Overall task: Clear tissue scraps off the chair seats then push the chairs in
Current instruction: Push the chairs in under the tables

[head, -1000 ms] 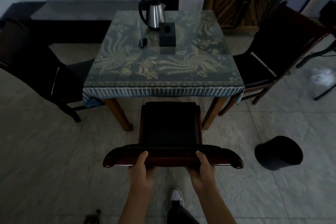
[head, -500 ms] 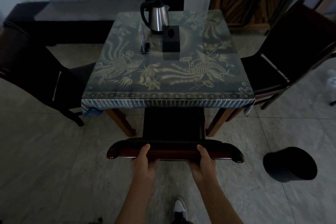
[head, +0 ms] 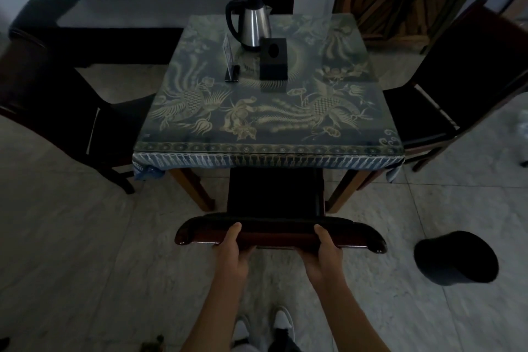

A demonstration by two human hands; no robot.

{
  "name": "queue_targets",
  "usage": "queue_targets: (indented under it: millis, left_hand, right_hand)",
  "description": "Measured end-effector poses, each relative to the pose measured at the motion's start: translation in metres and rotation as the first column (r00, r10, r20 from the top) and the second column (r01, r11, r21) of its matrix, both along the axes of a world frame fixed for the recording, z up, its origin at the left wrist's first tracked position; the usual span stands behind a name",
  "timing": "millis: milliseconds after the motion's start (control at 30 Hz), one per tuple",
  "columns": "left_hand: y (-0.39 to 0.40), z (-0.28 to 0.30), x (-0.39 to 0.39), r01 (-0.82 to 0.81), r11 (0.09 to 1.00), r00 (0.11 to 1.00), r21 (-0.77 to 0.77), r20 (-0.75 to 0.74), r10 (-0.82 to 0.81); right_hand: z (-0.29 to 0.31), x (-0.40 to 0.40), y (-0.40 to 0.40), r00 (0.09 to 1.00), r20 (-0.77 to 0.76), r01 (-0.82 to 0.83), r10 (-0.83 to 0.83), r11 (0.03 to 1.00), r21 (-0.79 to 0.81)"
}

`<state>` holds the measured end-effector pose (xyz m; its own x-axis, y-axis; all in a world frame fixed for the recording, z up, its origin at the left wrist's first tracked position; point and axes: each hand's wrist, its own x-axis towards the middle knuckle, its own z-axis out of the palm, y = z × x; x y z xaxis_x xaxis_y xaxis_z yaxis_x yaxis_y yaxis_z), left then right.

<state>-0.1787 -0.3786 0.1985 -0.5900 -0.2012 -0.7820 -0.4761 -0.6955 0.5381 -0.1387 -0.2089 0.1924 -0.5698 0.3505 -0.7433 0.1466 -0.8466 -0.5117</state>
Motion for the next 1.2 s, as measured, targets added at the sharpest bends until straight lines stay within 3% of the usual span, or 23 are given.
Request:
queue_targets:
  millis: [233,367,433,500,567,633,700,767,867,933,1100,1200]
  left_hand:
    - [-0.001,0.004,0.002,0.029,0.999,1.0,-0.027,-0.002,-0.029]
    - [-0.007,0.01,0.004,0.15,0.984,0.989,-0.094,0.034,-0.147]
    - [-0.008,0.015,0.01,0.206,0.956,0.978,-0.209,0.068,-0.196]
    - [-0.007,0.021,0.02,0.25,0.891,0.968,-0.38,0.074,-0.24]
    - [-0.007,0.027,0.032,0.351,0.721,0.923,-0.598,0.092,-0.373]
    - [-0.007,0.037,0.041,0.422,0.443,0.863,-0.791,0.2,-0.464]
    - [-0.003,0.054,0.041,0.381,0.302,0.831,-0.874,0.181,-0.525]
    - [0.002,0.071,0.034,0.31,0.196,0.78,-0.93,0.131,-0.612]
    - [0.005,0.093,0.015,0.219,-0.087,0.672,-0.972,0.215,-0.708]
    - [0.005,0.112,0.004,0.118,-0.211,0.63,-0.97,0.237,-0.739]
    - [0.002,0.148,-0.019,-0.121,-0.357,0.59,-0.926,0.222,-0.776]
    - [-0.001,0.159,-0.027,-0.174,-0.414,0.601,-0.893,0.237,-0.763]
  right_hand:
    - [0.011,0.003,-0.001,0.999,-0.002,-0.051,0.052,0.999,0.011]
    - [0.021,0.012,0.004,0.97,0.095,-0.233,0.226,0.97,0.074]
    - [0.029,0.019,0.005,0.906,0.241,-0.394,0.347,0.9,0.185]
    - [0.038,0.026,0.006,0.819,0.358,-0.559,0.448,0.764,0.322]
    - [0.045,0.028,0.01,0.715,0.452,-0.699,0.533,0.539,0.47]
    - [0.055,0.025,0.015,0.612,0.58,-0.766,0.538,0.221,0.603]
    - [0.072,0.018,0.02,0.598,0.61,-0.723,0.52,0.021,0.69]
    - [0.091,0.008,0.024,0.634,0.578,-0.633,0.514,-0.083,0.769]
    - [0.112,-0.007,0.03,0.67,0.535,-0.474,0.515,-0.258,0.842]
    - [0.126,-0.017,0.032,0.687,0.523,-0.397,0.505,-0.343,0.851]
    - [0.154,-0.032,0.036,0.728,0.516,-0.279,0.452,-0.492,0.825]
    - [0.163,-0.038,0.04,0.752,0.487,-0.21,0.445,-0.539,0.816]
